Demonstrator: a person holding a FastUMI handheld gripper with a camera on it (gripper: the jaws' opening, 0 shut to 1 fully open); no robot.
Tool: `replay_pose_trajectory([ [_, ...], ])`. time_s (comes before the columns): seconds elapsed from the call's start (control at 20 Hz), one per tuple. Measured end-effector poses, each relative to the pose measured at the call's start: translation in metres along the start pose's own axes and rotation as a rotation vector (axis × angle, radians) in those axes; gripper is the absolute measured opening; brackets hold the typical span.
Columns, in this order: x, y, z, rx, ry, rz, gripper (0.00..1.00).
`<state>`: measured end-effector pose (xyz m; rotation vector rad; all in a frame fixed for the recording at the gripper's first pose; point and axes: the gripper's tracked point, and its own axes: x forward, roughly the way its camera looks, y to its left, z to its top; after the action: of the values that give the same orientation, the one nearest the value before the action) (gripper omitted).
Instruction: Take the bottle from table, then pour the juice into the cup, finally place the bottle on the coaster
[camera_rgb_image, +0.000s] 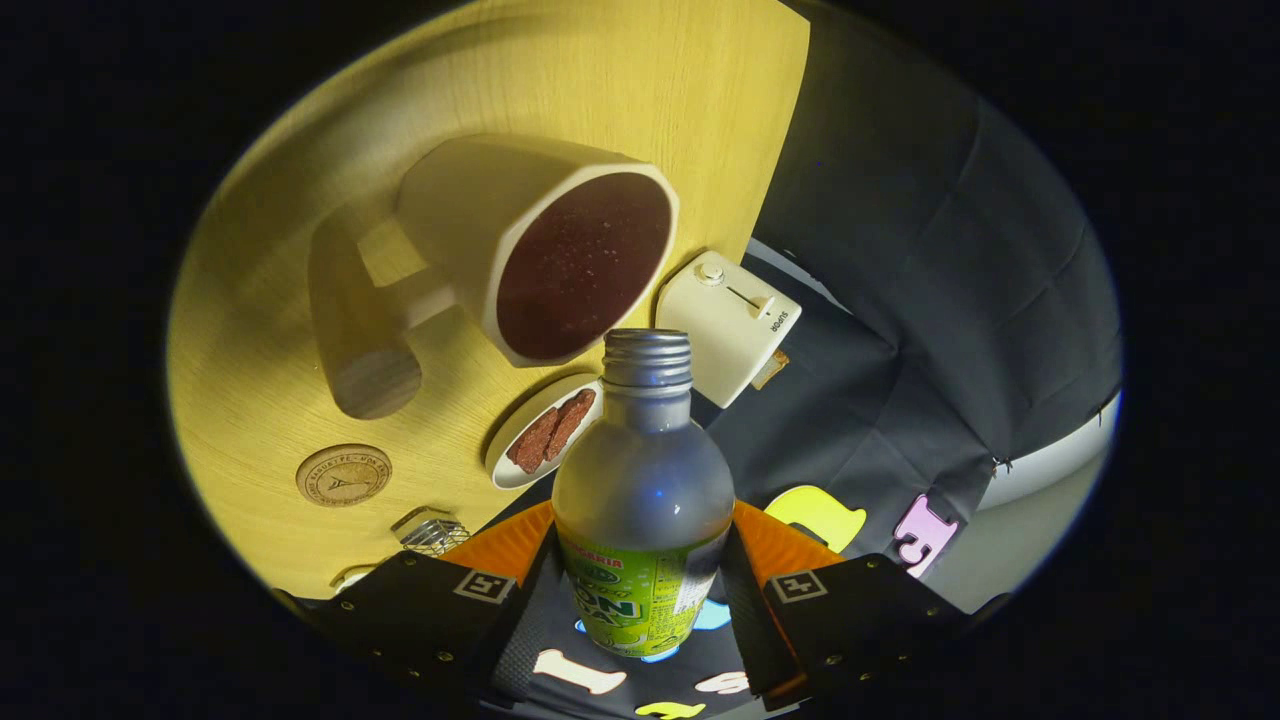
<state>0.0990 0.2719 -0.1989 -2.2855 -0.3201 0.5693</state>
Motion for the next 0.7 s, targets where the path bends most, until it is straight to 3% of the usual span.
replay_pose_trajectory([
  [0.25, 0.0002, -0.0008, 0.0045, 0.084, -0.016, -0.008, 0.78],
  [0.45, 0.0031, 0.0051, 0.0046, 0.215, -0.021, 0.036, 0.77],
  [0.7, 0.0018, 0.0005, 0.0050, 0.359, -0.041, 0.027, 0.78],
])
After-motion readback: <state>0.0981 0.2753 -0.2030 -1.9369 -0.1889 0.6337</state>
